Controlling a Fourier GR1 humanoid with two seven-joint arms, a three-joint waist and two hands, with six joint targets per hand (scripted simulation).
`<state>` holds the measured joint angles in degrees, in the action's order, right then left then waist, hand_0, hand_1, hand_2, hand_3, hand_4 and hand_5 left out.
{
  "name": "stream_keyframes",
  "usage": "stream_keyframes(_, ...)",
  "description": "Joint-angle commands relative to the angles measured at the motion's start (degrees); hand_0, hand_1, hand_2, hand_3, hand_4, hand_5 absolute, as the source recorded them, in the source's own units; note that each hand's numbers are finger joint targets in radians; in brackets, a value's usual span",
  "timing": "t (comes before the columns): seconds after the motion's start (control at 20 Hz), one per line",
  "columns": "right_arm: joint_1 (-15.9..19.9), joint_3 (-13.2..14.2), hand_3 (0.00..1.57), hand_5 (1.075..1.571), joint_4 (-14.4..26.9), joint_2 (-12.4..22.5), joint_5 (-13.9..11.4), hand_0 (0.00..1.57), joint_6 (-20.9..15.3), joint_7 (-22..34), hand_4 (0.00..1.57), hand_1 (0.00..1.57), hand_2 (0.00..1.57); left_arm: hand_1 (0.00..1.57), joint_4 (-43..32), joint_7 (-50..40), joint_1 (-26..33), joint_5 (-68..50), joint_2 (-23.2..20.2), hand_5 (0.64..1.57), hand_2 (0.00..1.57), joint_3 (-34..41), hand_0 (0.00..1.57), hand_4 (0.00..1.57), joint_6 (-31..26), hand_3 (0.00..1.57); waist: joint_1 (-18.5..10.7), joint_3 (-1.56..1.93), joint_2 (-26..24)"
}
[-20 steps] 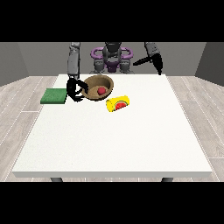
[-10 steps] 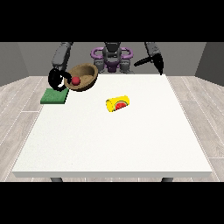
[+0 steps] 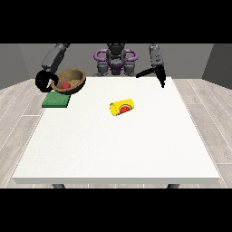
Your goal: Pick the cup and pour the ball into the bowl, then pick the bowl and place it on the pad
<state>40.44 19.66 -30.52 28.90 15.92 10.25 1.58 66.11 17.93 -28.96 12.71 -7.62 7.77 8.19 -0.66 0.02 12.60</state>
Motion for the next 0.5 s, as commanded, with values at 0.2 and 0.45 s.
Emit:
stream_keyframes(0.2,-1.58,5.41,1.40,1.561,4.99,8.09,3.00,1.57,7.16,-7.75,1.03,1.57,1.57,0.00,6.60,1.34,-1.18,4.04,3.86,1.565,0.00,-4.87,0.00,0.00,4.78,0.00,-2.49,0.08,9.92)
stream_keyframes(0.45,-2.09,7.32,0.35,1.569,7.95,14.39,2.45,1.57,10.05,-14.28,1.02,1.57,1.57,0.00,15.19,-1.08,-1.85,3.06,1.50,1.563,0.00,-4.83,0.00,0.00,2.71,0.00,-3.88,0.14,15.55)
